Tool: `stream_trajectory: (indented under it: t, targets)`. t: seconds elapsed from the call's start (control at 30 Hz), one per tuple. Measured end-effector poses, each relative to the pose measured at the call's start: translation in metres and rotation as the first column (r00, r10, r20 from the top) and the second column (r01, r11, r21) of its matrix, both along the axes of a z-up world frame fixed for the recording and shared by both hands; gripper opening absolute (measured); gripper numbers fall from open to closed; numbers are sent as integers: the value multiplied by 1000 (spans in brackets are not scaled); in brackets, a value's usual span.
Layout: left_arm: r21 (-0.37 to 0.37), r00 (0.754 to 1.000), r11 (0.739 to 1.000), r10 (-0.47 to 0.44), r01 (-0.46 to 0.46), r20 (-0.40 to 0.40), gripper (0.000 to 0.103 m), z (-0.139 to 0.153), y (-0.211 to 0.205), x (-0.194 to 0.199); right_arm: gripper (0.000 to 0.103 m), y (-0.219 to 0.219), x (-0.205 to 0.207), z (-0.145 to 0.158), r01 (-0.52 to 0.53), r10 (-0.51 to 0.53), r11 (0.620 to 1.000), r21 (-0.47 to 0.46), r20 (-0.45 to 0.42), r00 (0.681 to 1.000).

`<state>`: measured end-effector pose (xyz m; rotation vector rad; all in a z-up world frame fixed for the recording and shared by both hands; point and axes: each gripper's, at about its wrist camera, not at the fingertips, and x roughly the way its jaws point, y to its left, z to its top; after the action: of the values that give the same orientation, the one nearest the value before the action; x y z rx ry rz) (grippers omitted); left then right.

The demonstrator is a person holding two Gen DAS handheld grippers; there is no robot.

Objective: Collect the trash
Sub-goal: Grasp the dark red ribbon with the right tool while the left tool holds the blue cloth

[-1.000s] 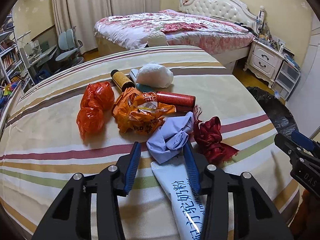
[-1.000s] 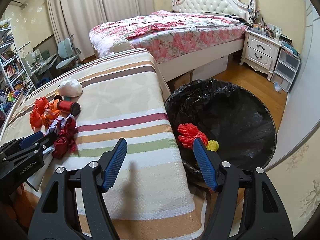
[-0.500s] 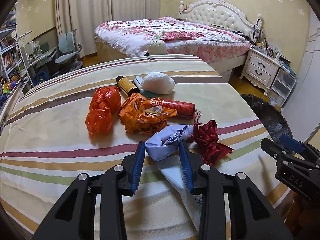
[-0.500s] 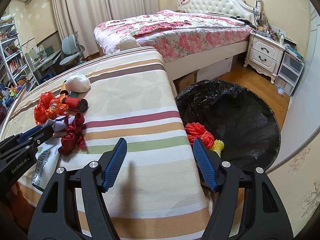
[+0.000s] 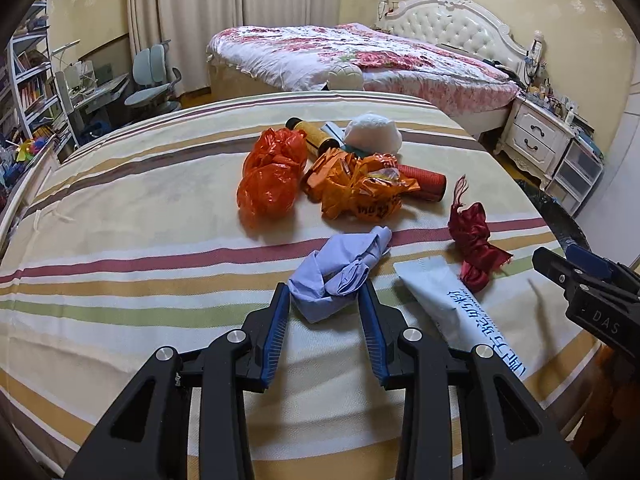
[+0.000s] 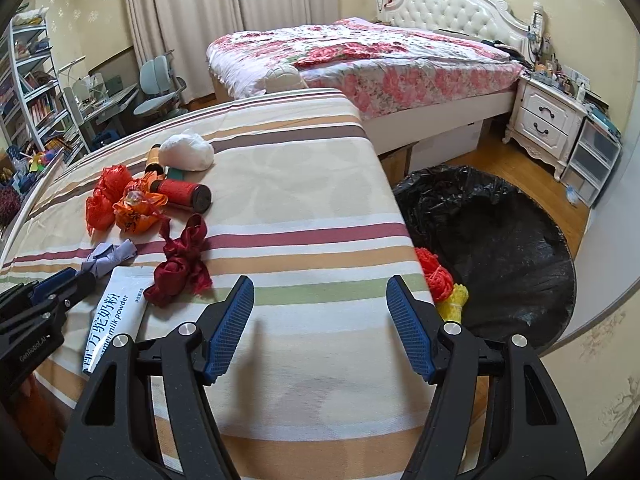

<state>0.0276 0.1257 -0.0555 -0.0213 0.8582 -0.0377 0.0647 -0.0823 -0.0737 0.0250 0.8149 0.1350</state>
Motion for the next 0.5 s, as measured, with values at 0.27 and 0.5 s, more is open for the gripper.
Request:
stream_trajectory:
  t: [0.27, 0.5]
  targets:
    - [13, 1000, 1000, -19, 19, 3, 63, 1, -2, 14, 67, 18, -1, 1, -41, 41, 999, -24, -7, 999]
    - [7, 999, 999, -46, 46, -24, 44, -6, 0, 13, 67, 27, 0, 0, -60, 59, 998, -33, -15, 998]
